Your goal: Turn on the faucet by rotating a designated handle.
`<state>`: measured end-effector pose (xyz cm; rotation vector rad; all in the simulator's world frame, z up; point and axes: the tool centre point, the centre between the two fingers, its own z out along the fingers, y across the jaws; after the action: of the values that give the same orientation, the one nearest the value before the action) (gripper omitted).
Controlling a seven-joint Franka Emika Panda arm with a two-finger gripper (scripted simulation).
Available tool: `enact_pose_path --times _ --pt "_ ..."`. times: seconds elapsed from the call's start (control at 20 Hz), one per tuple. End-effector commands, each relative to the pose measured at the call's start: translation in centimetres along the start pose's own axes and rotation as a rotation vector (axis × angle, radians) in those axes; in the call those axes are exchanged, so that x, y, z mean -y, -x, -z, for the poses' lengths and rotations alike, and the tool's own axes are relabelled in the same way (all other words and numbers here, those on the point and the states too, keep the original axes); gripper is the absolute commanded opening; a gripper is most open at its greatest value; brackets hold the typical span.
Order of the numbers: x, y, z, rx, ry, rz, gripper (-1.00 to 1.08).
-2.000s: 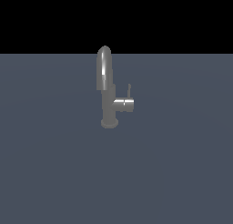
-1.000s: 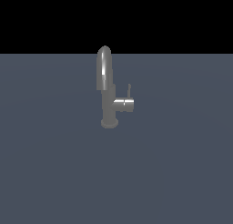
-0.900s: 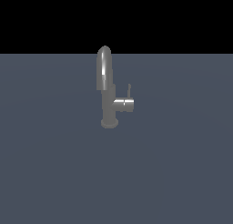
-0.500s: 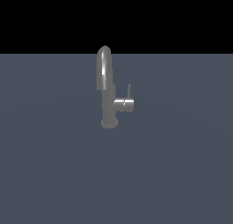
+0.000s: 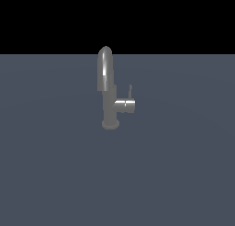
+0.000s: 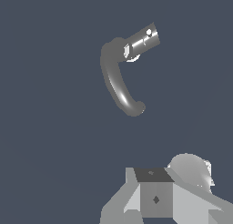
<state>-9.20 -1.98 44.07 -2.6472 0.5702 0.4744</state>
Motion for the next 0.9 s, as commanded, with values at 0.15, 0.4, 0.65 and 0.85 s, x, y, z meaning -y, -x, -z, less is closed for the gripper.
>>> enact_pose_path --times 0.15,0.4,0.65,0.85 --pt "0.1 -3.5 -0.7 0.088 -0.083 -0.089 -1.0" --pt "0.0 -6.7 -1.7 0.171 -0.161 -0.172 -1.0" --pt "-0.3 -9.9 -3.0 0.259 -0.244 -0.26 -1.0" --pt "-0.7 -12.5 -4.4 0.333 -0.315 -0.334 -1.0"
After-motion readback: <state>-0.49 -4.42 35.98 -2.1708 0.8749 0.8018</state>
